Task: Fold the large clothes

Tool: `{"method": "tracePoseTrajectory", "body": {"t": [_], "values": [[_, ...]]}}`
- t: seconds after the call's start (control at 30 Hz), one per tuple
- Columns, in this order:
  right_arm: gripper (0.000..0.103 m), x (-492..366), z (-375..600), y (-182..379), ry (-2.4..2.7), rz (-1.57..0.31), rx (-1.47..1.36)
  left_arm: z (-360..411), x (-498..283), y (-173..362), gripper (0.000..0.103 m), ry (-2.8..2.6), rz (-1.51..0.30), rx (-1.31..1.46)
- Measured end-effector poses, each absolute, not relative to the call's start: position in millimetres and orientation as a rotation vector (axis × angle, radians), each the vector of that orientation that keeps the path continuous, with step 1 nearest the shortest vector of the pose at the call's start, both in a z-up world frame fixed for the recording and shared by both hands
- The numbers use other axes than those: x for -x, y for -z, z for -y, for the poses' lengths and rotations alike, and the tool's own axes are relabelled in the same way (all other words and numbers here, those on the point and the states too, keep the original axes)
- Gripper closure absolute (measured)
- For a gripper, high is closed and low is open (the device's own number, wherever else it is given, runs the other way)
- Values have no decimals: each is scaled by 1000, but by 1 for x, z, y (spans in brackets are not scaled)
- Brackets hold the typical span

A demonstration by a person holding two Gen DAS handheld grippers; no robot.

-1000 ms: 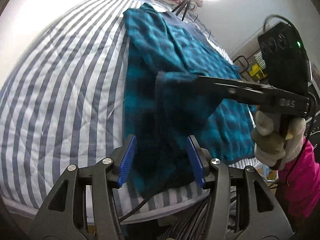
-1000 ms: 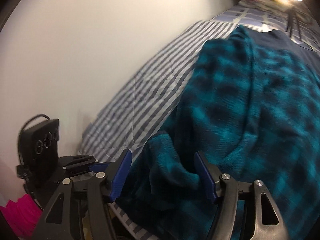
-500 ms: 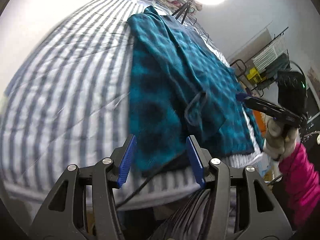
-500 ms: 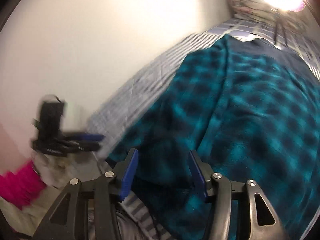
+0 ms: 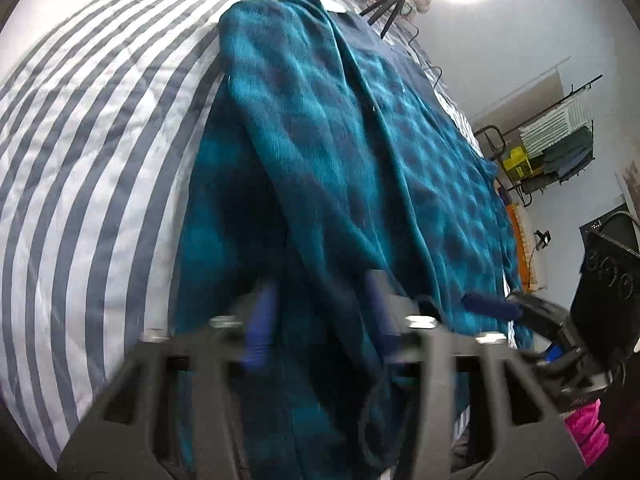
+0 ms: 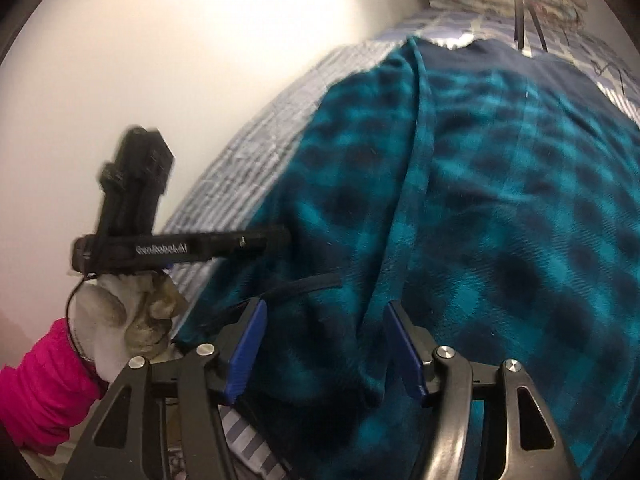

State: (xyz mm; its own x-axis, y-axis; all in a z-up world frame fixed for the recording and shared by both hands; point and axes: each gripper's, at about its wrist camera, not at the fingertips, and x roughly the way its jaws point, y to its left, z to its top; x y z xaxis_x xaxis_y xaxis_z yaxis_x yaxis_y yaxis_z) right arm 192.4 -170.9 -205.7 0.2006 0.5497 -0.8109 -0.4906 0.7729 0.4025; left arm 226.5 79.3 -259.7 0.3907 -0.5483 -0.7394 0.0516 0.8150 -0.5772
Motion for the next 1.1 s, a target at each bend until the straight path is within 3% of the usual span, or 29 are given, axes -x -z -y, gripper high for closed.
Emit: {"method": "tracePoseTrajectory", "body": {"t": [0.03, 0.07, 0.1, 0.17, 0.43, 0.57, 0.67, 0.7, 0.77, 0.83, 1.1], "values": [[72, -194, 169, 209, -749, -1175, -72, -81, -231, 261, 102, 406, -1126, 532], [83, -193, 166, 211, -763, -1182, -79, -84, -231, 261, 102, 406, -1121, 560], [93, -190, 163, 207, -774, -1164, -70, -87, -232, 258, 102, 410, -1112, 578], [101, -181, 157, 198, -815, -1127, -45, -93, -231, 245, 103, 407, -1079, 569], [103, -151, 143, 146, -928, -912, -19, -125, -244, 189, 103, 310, -970, 471], [102, -141, 136, 160, -960, -947, 24, -136, -258, 183, 103, 272, -980, 410], [96, -130, 135, 176, -1015, -1046, 59, -137, -259, 197, 103, 263, -1069, 372], [95, -125, 137, 177, -1050, -1066, 57, -139, -255, 199, 101, 266, -1069, 372], [69, -117, 143, 172, -1091, -1061, 65, -146, -237, 203, 77, 245, -1057, 364], [69, -116, 151, 166, -1096, -1053, 59, -154, -212, 205, 64, 250, -1035, 387], [64, -170, 179, 156, -870, -1026, -116, -147, -134, 247, 61, 313, -1120, 447]]}}
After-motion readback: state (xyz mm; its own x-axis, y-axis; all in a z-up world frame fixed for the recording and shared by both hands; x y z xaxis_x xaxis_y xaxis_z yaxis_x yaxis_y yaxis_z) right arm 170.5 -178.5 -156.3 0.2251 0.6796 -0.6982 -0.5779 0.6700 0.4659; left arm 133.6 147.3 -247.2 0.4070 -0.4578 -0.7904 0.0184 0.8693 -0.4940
